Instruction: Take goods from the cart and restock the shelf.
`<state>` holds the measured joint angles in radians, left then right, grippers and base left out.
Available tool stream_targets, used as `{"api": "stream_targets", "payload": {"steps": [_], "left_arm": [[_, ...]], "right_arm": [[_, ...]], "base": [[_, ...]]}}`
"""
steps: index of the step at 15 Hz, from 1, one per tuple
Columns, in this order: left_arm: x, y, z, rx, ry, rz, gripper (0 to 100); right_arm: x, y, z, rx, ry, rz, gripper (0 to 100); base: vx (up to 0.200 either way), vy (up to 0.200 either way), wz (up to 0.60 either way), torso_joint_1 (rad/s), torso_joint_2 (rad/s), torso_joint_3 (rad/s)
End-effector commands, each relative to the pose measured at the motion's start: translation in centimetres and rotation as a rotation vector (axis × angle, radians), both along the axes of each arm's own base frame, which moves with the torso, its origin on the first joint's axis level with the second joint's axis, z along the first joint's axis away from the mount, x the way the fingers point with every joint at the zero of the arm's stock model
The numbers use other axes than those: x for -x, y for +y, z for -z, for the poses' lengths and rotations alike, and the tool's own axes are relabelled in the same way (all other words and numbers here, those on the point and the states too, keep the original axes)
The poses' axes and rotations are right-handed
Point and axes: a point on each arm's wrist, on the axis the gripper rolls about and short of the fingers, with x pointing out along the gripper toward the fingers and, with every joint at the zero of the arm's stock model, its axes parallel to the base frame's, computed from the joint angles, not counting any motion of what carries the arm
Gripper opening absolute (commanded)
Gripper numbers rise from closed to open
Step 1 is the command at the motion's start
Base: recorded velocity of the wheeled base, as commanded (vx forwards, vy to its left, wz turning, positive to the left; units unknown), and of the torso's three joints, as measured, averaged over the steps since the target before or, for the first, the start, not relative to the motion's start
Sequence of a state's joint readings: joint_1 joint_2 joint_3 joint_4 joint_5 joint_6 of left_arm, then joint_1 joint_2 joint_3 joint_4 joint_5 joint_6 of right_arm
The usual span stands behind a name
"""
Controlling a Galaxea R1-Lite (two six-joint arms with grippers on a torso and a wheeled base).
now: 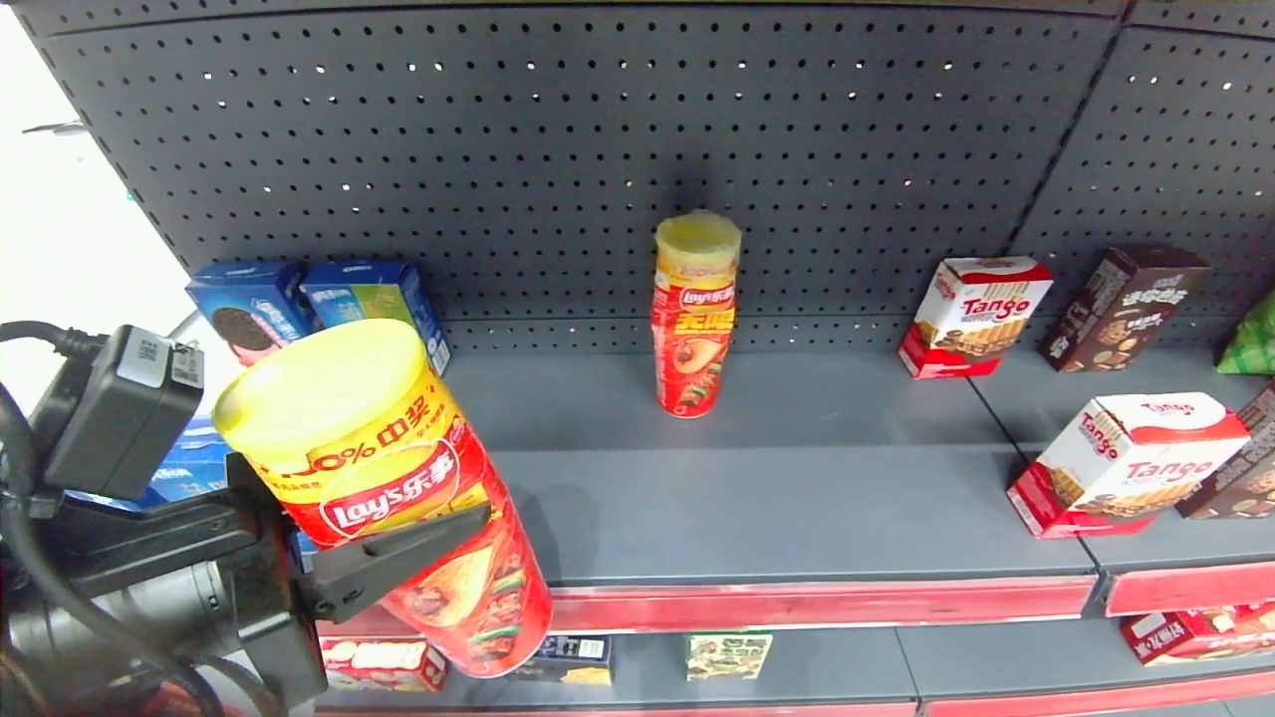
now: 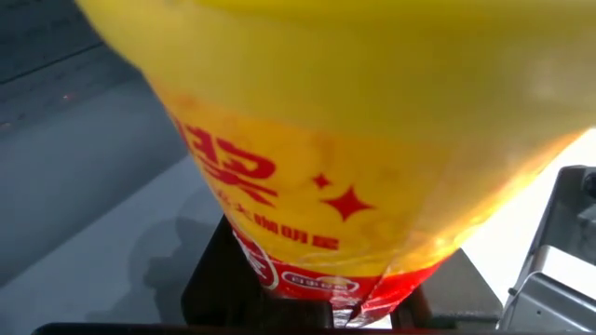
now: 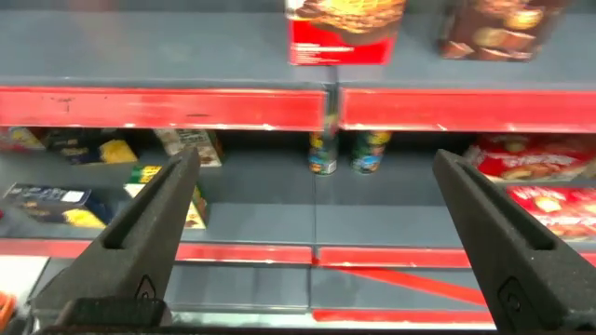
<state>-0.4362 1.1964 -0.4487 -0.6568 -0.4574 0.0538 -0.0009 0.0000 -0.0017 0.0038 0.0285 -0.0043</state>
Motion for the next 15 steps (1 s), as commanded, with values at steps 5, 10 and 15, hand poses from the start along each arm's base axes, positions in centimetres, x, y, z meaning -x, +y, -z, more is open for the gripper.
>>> {"api": "stream_targets", "payload": {"steps": [5,10,15], "left_arm": [[0.1,0.0,0.4,-0.005,0.011,-0.001,0],[-0.1,0.0,0.4,-0.005,0.008,-0.001,0],[0.2,0.2,0.6,0.005,0.003,-0.006,0]], "right_arm": [[0.0,0.0,0.0,0.002,0.004,-0.008,100],[-1.8,0.0,-10.0,-0.019,0.063,-0.051,100],[-5.4,1.0,-14.1,0.018,0.136,-0.348,100]], "base": [[0.0,0.0,0.0,0.0,0.0,0.0],[0.0,0.0,0.0,0.0,0.0,0.0],[0.0,0.0,0.0,0.0,0.0,0.0]]}}
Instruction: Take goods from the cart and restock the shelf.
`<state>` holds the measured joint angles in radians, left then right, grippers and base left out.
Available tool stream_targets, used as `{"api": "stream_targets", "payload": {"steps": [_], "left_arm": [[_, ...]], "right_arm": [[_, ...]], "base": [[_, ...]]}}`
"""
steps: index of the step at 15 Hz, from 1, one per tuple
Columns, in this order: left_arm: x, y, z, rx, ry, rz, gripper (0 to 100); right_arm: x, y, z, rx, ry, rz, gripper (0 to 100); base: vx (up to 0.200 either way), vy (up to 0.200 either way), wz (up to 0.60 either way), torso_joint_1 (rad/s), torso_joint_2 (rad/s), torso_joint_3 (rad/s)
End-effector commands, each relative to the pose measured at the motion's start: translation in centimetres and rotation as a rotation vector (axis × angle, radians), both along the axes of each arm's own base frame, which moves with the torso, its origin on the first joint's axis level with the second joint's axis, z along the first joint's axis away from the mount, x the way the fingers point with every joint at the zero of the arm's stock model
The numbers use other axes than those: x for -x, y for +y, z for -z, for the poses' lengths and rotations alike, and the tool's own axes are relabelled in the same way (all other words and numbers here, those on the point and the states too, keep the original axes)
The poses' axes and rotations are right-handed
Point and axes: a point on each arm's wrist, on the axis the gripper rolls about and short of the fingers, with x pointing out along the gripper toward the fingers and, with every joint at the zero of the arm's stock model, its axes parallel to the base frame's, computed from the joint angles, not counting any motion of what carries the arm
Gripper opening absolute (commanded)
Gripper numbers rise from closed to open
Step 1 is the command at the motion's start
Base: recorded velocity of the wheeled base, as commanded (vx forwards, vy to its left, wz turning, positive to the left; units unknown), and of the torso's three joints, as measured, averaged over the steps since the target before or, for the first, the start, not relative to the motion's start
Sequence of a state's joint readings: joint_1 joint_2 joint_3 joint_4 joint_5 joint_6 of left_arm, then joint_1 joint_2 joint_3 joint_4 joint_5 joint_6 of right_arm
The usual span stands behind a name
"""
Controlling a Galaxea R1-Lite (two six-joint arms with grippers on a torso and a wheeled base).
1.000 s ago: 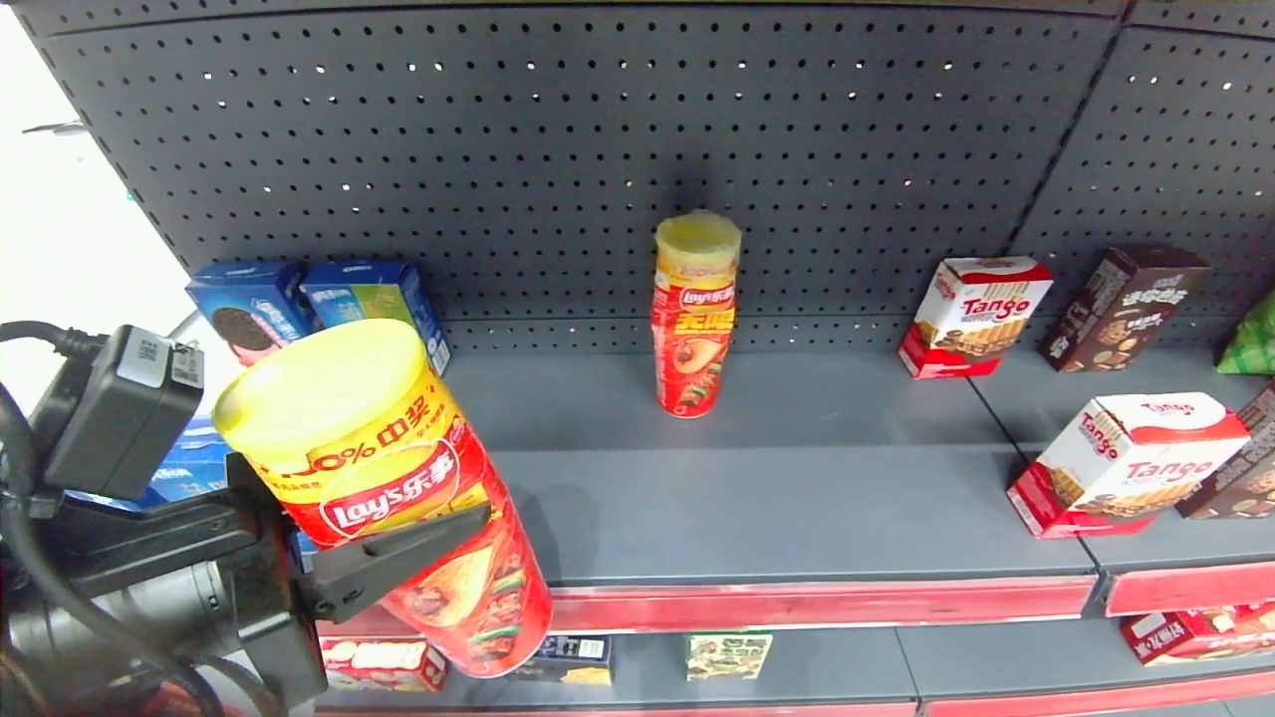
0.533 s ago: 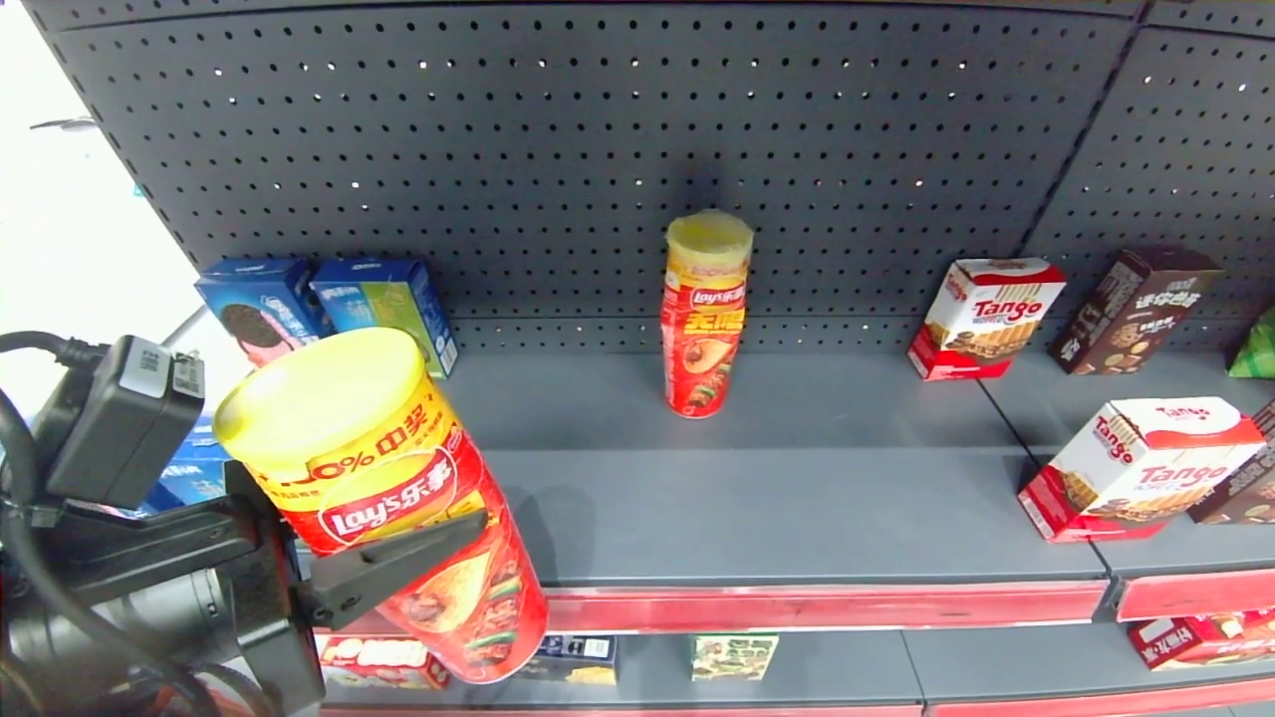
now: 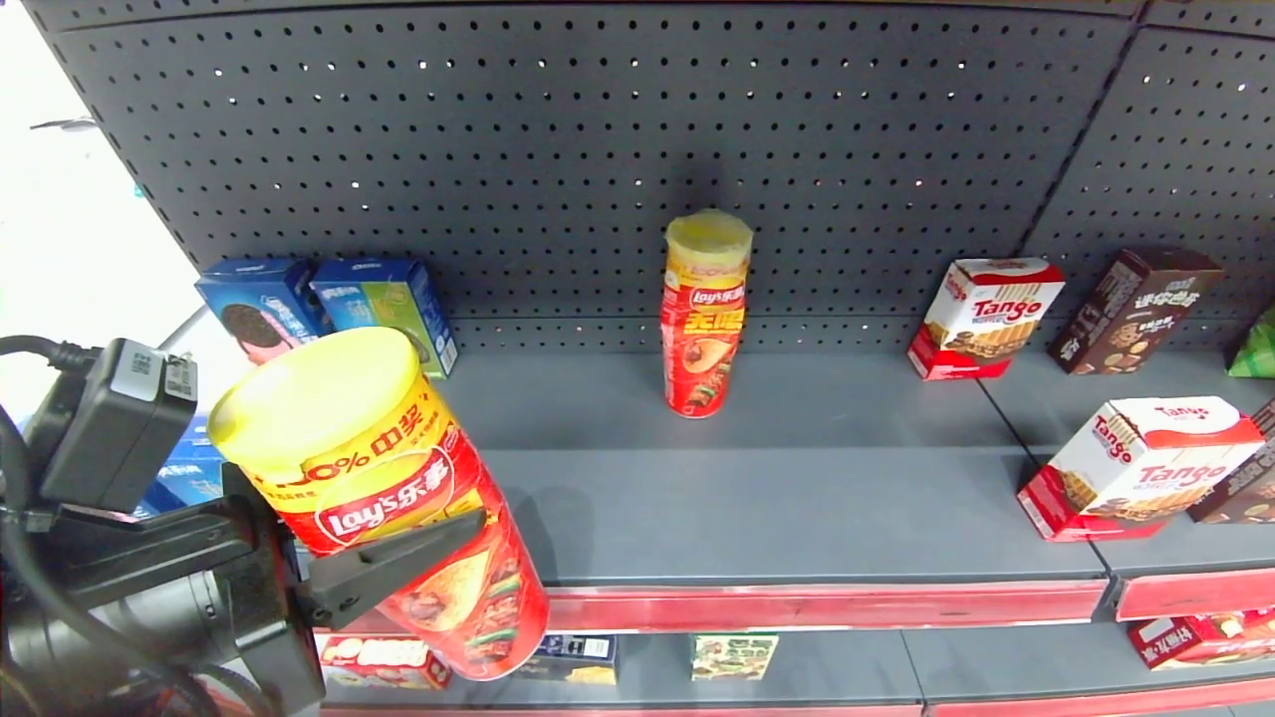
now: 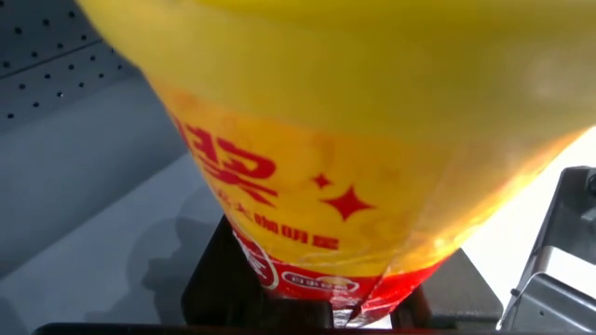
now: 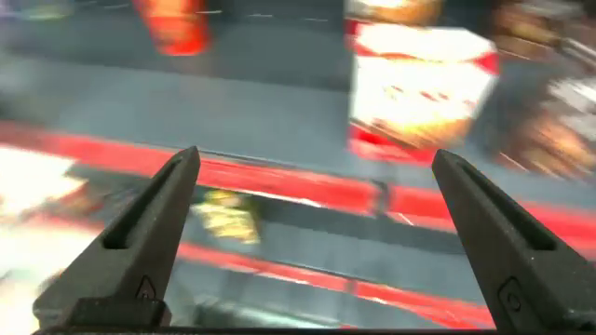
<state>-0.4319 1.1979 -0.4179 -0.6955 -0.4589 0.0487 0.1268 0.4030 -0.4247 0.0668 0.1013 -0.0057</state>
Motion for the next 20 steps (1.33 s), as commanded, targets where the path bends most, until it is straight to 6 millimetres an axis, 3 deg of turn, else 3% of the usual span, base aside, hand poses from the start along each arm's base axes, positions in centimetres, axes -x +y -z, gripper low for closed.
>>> {"api": "stream_targets", "payload": {"steps": [1,4,8,11,13,20], "left_arm": [[0.0,0.1,0.2,-0.002,0.008,-0.004,0],[-0.2,0.0,0.3,-0.007,0.014,-0.004,0],[-0.6,-0.2,0.8,-0.016,0.039,-0.003,0],[-0.7,-0.3,1.0,-0.02,0.043,-0.003,0],[-0.9,-0.3,0.9,-0.021,0.044,-0.003,0],[-0.9,-0.4,1.0,-0.021,0.051,-0.001,0]], "right_arm": [[-4.2,1.3,-3.2,0.033,0.109,-0.198,100],[-8.5,3.6,-5.1,0.068,0.192,-0.316,100],[-14.8,6.4,-6.5,0.107,0.135,-0.375,100],[-16.6,7.8,-6.7,0.115,0.139,-0.411,100],[-19.2,9.3,-7.2,0.121,0.151,-0.428,100],[-25.5,12.0,-5.4,0.119,0.139,-0.536,100]], "base": [[0.0,0.0,0.0,0.0,0.0,0.0],[0.0,0.0,0.0,0.0,0.0,0.0],[0.0,0.0,0.0,0.0,0.0,0.0],[0.0,0.0,0.0,0.0,0.0,0.0],[0.0,0.0,0.0,0.0,0.0,0.0],[0.0,0.0,0.0,0.0,0.0,0.0]]}}
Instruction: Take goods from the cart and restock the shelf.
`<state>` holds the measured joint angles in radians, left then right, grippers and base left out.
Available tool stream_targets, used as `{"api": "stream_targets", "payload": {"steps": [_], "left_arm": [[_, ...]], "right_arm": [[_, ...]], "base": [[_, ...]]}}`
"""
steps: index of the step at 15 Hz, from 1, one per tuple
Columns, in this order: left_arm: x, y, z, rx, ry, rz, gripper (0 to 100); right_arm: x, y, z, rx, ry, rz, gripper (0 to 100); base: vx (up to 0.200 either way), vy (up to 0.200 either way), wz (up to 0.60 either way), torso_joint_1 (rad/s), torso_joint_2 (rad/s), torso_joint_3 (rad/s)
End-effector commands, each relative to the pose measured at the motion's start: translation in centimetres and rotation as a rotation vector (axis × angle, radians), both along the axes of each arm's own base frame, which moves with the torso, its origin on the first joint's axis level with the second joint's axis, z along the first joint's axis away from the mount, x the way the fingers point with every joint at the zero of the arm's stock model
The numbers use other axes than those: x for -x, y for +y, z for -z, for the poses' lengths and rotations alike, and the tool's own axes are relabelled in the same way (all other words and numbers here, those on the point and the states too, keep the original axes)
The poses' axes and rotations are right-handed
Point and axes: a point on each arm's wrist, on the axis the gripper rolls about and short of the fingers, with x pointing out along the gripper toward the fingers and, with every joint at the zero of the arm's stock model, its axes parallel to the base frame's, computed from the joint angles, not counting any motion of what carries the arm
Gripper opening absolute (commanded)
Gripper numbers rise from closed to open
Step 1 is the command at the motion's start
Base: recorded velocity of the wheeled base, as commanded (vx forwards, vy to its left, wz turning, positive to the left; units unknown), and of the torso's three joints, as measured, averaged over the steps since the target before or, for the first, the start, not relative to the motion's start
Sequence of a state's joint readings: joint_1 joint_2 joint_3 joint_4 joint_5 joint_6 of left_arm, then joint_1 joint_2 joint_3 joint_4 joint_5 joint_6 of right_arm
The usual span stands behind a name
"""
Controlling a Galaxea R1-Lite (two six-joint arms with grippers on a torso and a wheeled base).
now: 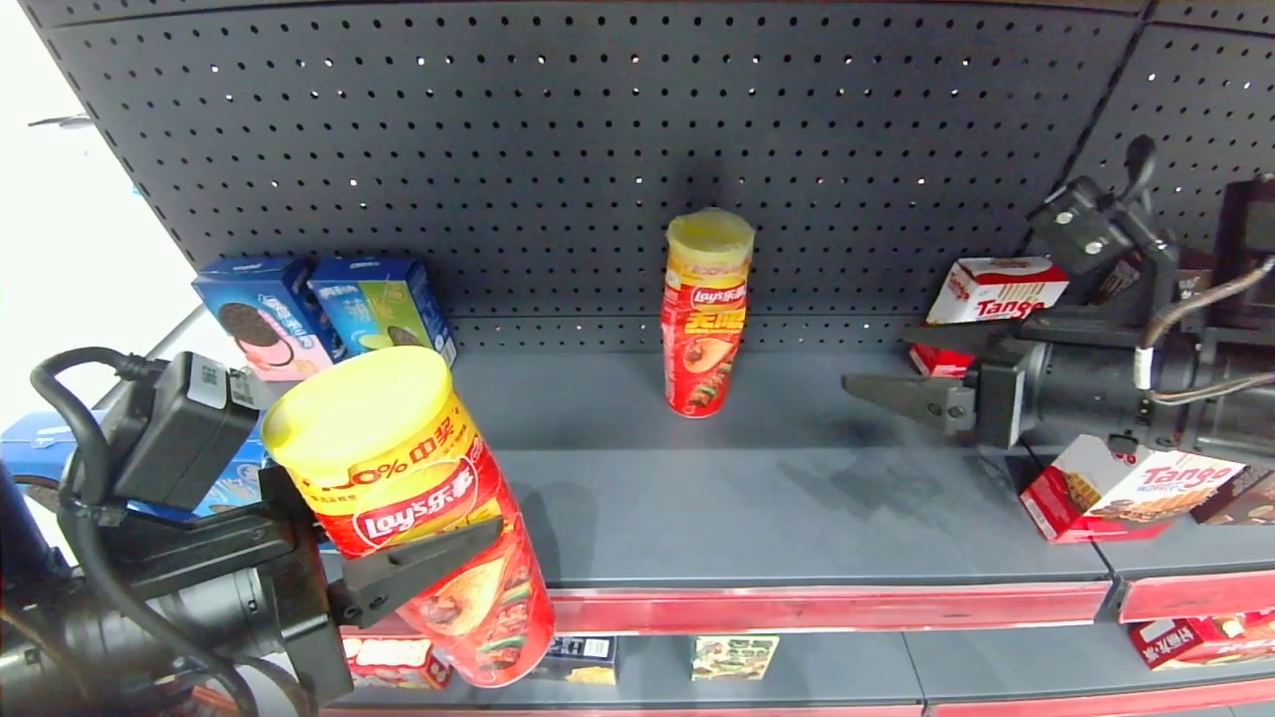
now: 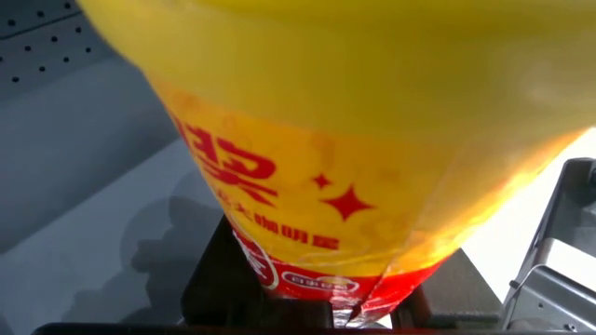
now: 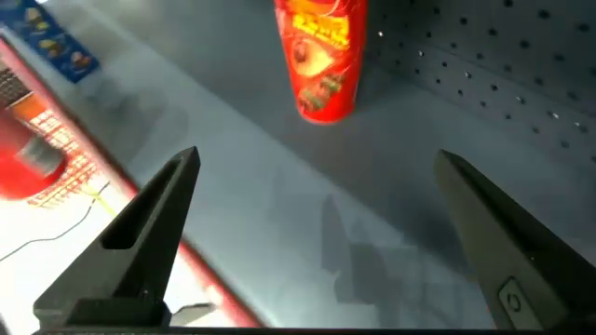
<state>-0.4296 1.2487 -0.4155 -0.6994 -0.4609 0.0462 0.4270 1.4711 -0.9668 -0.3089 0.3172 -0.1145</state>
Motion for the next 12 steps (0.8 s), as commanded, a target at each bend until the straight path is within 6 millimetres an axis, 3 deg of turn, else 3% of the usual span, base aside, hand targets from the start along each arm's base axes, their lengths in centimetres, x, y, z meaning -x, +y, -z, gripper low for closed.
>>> {"api": "stream_targets", "payload": {"steps": [1,4,5,8,12], "left_arm": [[-0.1,0.0,0.0,-0.001,0.003,0.001,0],[-0.5,-0.2,0.1,-0.002,0.012,0.0,0],[-0.5,-0.2,0.1,-0.002,0.012,0.0,0],[-0.6,-0.3,0.2,-0.005,0.019,0.002,0],[-0.9,-0.5,0.3,-0.008,0.022,0.007,0]], "right_arm": [[-3.5,1.5,1.4,0.016,0.037,-0.008,100],[-6.0,2.5,2.1,0.022,0.047,-0.006,100],[-6.0,2.5,2.1,0.022,0.047,-0.006,100],[-9.4,2.5,3.4,0.04,-0.034,-0.08,100],[-12.0,2.9,3.7,0.027,-0.073,-0.213,100]], "base": [[0.0,0.0,0.0,0.0,0.0,0.0],[0.0,0.0,0.0,0.0,0.0,0.0],[0.0,0.0,0.0,0.0,0.0,0.0],[0.0,0.0,0.0,0.0,0.0,0.0],[0.0,0.0,0.0,0.0,0.0,0.0]]}}
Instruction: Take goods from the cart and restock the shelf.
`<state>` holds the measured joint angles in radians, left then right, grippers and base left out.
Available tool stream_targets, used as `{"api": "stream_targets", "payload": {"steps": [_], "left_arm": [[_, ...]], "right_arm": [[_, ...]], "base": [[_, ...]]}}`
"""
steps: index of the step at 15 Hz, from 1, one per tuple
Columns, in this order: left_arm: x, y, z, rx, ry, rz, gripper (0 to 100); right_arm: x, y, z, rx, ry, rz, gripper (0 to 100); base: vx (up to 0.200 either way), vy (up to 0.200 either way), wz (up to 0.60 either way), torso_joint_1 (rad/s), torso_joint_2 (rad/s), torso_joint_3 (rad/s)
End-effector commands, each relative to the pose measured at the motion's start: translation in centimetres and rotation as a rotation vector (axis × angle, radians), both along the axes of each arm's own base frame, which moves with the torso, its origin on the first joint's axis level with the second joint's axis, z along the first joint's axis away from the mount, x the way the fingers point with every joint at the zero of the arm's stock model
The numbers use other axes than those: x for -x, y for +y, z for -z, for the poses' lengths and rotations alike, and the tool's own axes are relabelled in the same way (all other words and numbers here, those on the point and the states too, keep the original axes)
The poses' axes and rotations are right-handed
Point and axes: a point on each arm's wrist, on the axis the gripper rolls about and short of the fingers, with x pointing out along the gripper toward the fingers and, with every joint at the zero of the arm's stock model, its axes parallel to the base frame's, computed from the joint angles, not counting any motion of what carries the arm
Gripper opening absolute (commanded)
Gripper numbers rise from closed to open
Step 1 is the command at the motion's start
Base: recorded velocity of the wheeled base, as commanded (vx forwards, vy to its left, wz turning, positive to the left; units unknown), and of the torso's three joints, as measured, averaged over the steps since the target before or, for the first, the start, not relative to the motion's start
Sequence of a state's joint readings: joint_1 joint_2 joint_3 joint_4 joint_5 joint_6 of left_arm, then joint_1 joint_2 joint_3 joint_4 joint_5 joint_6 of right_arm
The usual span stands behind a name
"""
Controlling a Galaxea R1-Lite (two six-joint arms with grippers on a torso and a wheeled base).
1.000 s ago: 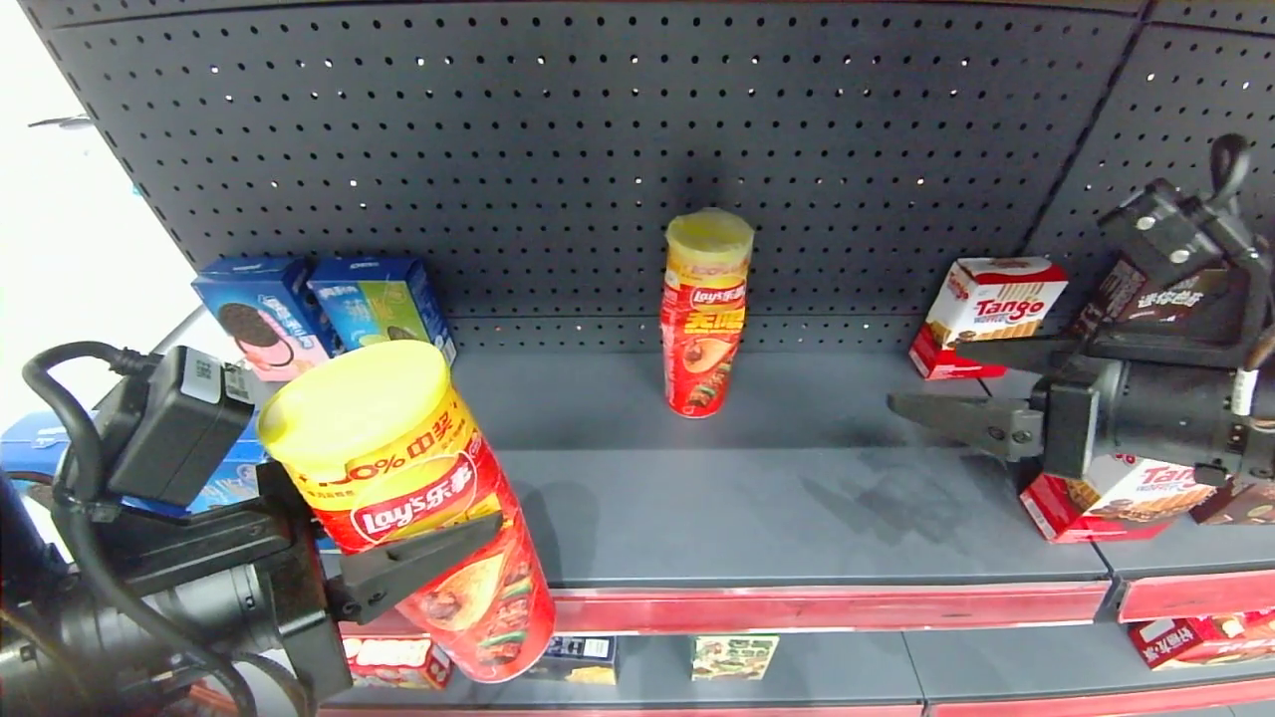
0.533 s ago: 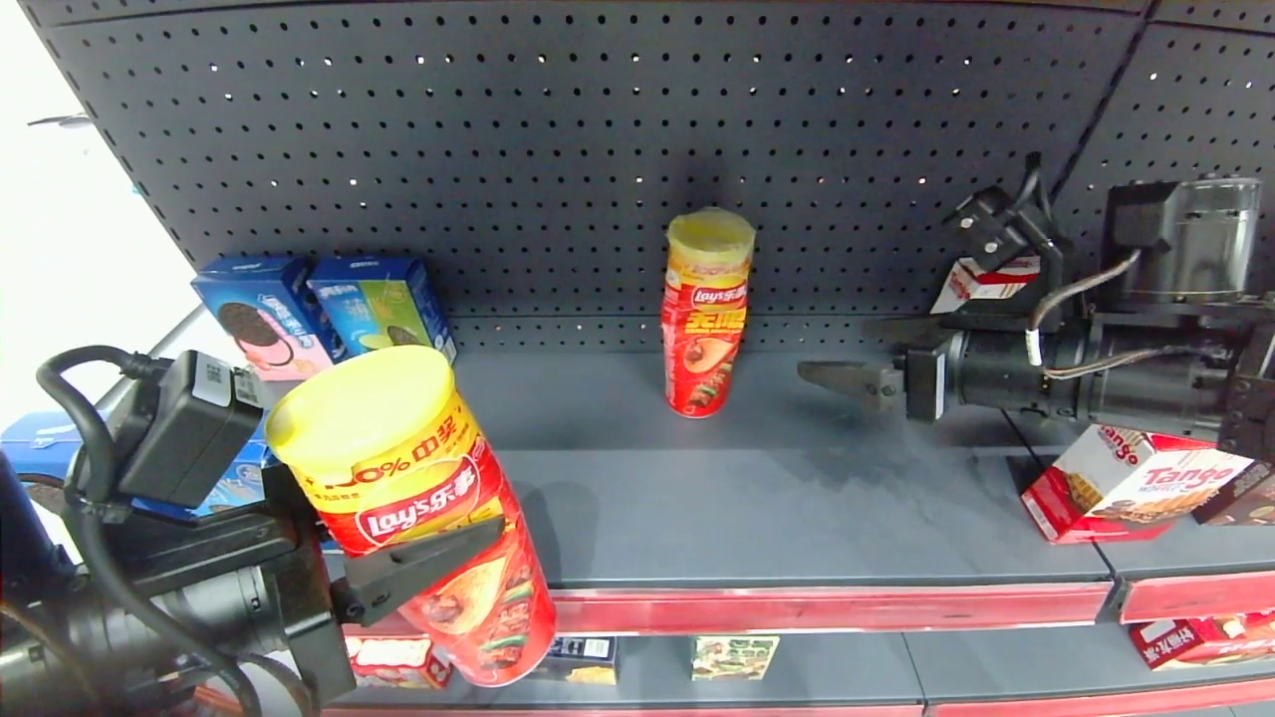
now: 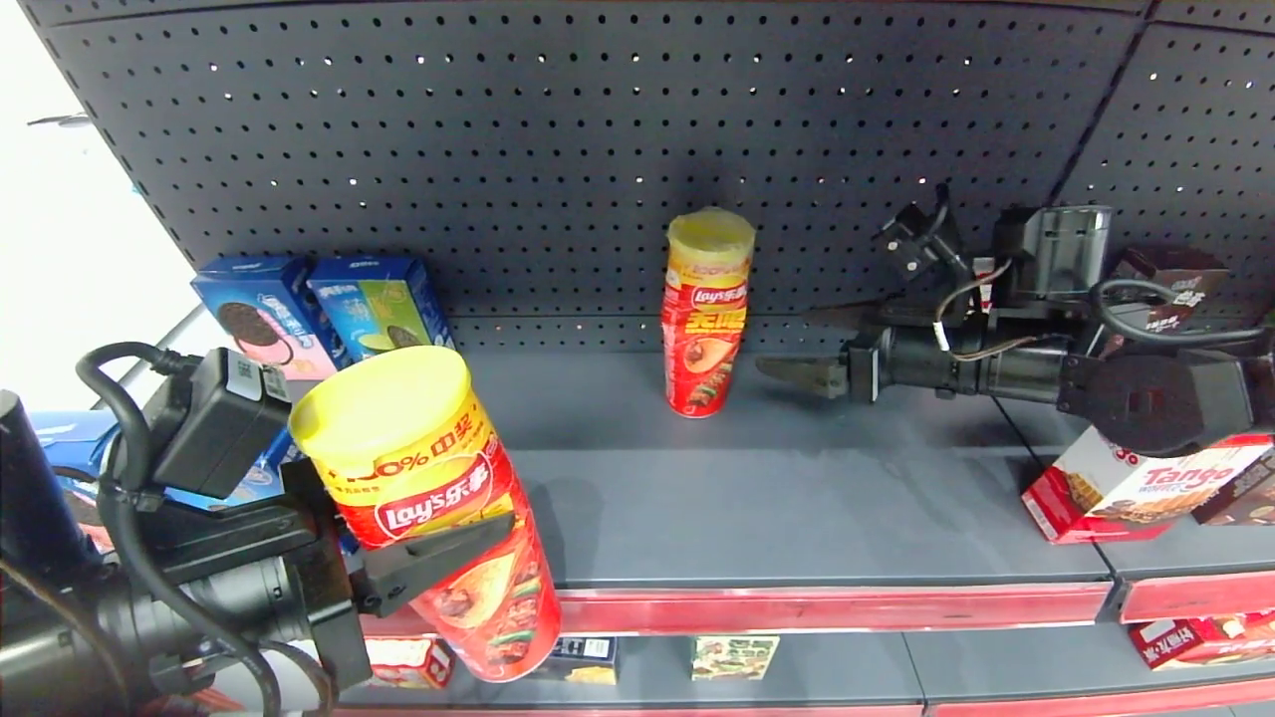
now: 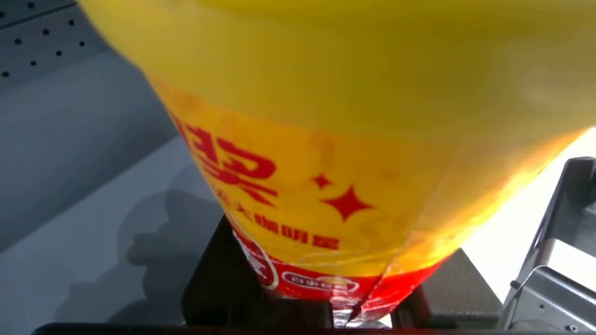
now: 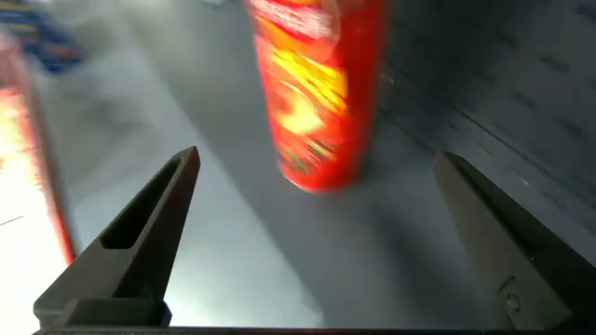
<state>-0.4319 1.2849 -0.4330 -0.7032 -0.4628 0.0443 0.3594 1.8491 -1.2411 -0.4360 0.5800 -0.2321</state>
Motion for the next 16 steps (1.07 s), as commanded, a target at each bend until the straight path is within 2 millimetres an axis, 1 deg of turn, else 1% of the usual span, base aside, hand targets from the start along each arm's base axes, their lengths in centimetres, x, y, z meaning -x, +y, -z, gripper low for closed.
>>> {"api": "stream_targets", "payload": {"steps": [1,3,4,6,7,8,9,14,16], "left_arm": [[-0.2,-0.1,0.1,-0.002,0.004,0.003,0],[0.1,-0.1,0.4,-0.005,0.011,0.007,0],[0.1,-0.1,0.4,-0.005,0.011,0.007,0],[0.0,-0.2,0.3,-0.003,0.01,0.01,0],[0.0,-0.2,0.3,-0.003,0.01,0.01,0],[0.0,-0.2,0.3,-0.004,0.012,0.01,0],[0.0,-0.2,0.3,-0.004,0.012,0.01,0],[0.0,-0.1,0.4,-0.006,0.017,0.007,0],[0.0,-0.1,0.5,-0.007,0.018,0.007,0]], "right_arm": [[-1.7,0.3,1.1,-0.001,0.016,-0.037,100],[-3.1,0.4,1.1,-0.038,-0.014,-0.206,100],[-3.7,0.3,1.0,-0.045,-0.026,-0.226,100],[-4.6,0.2,1.1,-0.05,-0.034,-0.24,100],[-4.6,0.2,1.1,-0.05,-0.034,-0.24,100],[-5.4,0.2,1.3,-0.053,-0.041,-0.246,100],[-5.8,0.3,1.5,-0.053,-0.042,-0.246,100],[-7.9,0.9,3.1,-0.051,-0.032,-0.243,100],[-8.4,1.5,3.4,-0.053,-0.035,-0.252,100]], "base": [[0.0,0.0,0.0,0.0,0.0,0.0],[0.0,0.0,0.0,0.0,0.0,0.0],[0.0,0.0,0.0,0.0,0.0,0.0],[0.0,0.0,0.0,0.0,0.0,0.0],[0.0,0.0,0.0,0.0,0.0,0.0],[0.0,0.0,0.0,0.0,0.0,0.0],[0.0,0.0,0.0,0.0,0.0,0.0],[0.0,0.0,0.0,0.0,0.0,0.0],[0.0,0.0,0.0,0.0,0.0,0.0]]}}
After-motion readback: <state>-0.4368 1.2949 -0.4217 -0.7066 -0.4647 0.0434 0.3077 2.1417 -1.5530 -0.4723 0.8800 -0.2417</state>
